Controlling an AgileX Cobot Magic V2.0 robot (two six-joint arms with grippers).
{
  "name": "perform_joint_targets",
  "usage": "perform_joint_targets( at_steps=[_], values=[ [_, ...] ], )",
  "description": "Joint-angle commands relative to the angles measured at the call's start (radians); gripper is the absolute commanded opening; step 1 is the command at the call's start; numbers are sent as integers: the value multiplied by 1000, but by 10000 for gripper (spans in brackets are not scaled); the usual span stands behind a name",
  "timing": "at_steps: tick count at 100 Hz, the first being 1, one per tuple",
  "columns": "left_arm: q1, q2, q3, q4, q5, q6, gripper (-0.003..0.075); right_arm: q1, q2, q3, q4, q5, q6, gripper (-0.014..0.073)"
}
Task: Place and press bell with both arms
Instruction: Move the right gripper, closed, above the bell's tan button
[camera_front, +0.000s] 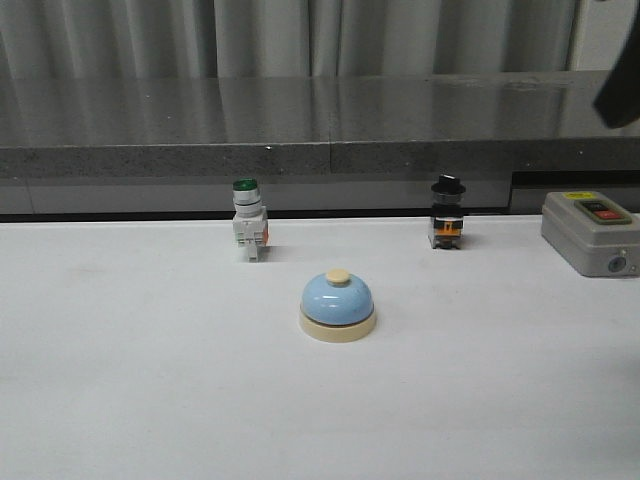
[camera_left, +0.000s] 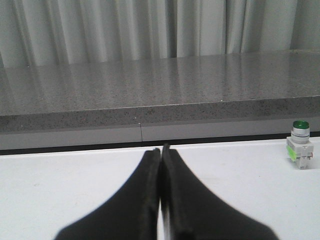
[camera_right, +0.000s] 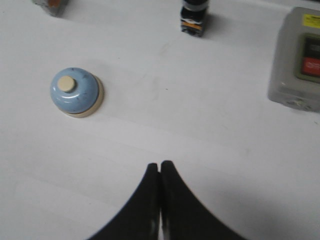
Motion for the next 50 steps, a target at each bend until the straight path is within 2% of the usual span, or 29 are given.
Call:
perform_joint_targets(
  at_steps=[1,50],
  values=[
    [2,-29,41,-4,-86,-15,-20,38,74,-86,8,-61,-11,-60],
    [2,-29,41,-4,-86,-15,-20,188,474,-363,8,-61,-11,-60]
  ],
)
